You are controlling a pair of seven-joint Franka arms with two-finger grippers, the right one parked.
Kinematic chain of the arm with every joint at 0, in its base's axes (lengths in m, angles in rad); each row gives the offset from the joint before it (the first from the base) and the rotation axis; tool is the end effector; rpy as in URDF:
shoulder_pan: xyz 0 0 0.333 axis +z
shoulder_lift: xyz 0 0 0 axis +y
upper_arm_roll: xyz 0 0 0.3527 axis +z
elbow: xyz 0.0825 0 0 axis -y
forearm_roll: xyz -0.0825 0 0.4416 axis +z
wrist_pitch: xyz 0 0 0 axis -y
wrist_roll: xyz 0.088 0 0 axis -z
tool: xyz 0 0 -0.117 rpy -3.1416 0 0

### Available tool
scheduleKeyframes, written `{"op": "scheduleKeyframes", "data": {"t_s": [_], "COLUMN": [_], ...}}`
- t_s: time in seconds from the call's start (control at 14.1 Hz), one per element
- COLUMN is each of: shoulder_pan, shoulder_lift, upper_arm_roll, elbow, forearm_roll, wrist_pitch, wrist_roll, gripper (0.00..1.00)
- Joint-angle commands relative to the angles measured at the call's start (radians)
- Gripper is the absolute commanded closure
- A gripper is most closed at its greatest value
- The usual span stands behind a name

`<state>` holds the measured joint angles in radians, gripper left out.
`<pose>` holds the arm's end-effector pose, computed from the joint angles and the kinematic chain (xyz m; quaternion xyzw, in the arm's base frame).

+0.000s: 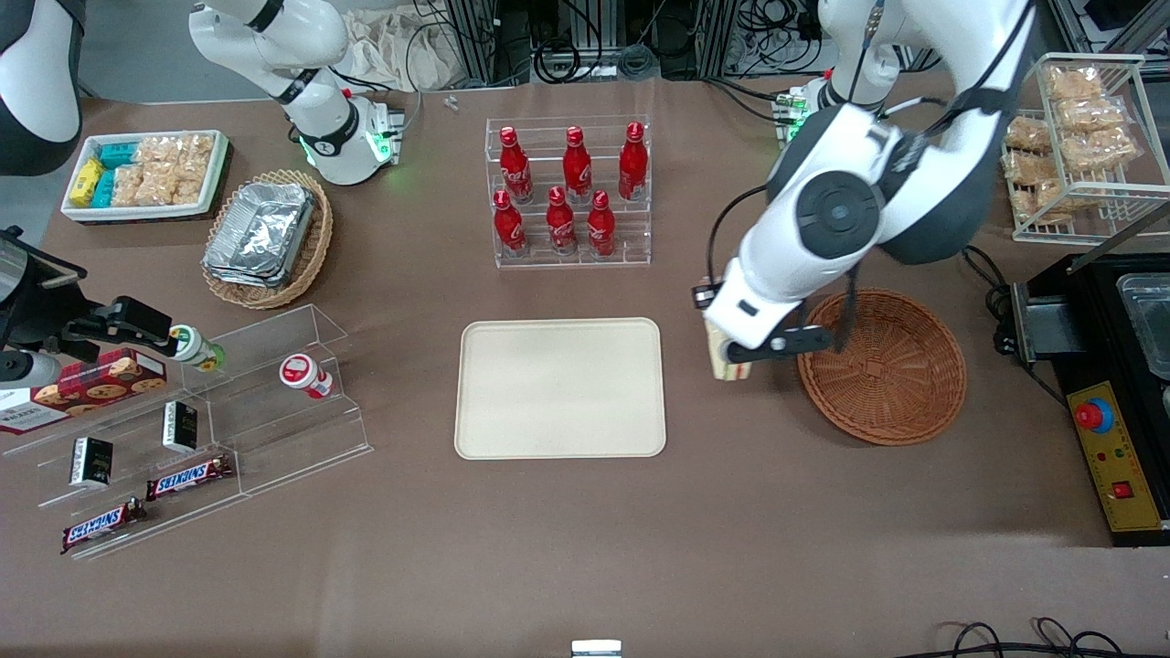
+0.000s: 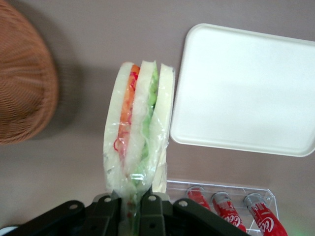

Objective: Place sandwich from basket to tray
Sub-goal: 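Lift the sandwich and carry it with the left gripper over the tray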

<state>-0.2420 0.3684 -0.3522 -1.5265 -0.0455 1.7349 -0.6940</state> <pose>0.6066 -0.3781 0.4550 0.9921 0.0614 -0.1060 0.0266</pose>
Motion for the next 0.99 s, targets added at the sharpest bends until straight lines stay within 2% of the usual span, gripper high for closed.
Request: {"op": "scheduleKeyframes", "data": {"t_s": [0.0,0.14,0.57,0.78,0.85,0.92], "shoulder_pan": [-0.052,-0.091,-0.146,-0.146,-0.146,-0.146], "shoulder_lift": [0.116,0.176,0.306,0.351,0.354,0.360], "upper_arm_roll": [0.002,0.002,0.004,0.006,0.006,0.006], "elbow": [0.037,0.036,0.031,0.031,0.031,0.031], "forearm_roll": [0.001,0.059,0.078,0.090,0.123,0.151], "wrist_pitch": [0.079,0.155,0.287,0.325,0.327,0.327], "wrist_roll": [0.021,0.018,0.010,0.018,0.010,0.004], "gripper": [1.00,1.00,1.00,0.94,0.94,0.85]}}
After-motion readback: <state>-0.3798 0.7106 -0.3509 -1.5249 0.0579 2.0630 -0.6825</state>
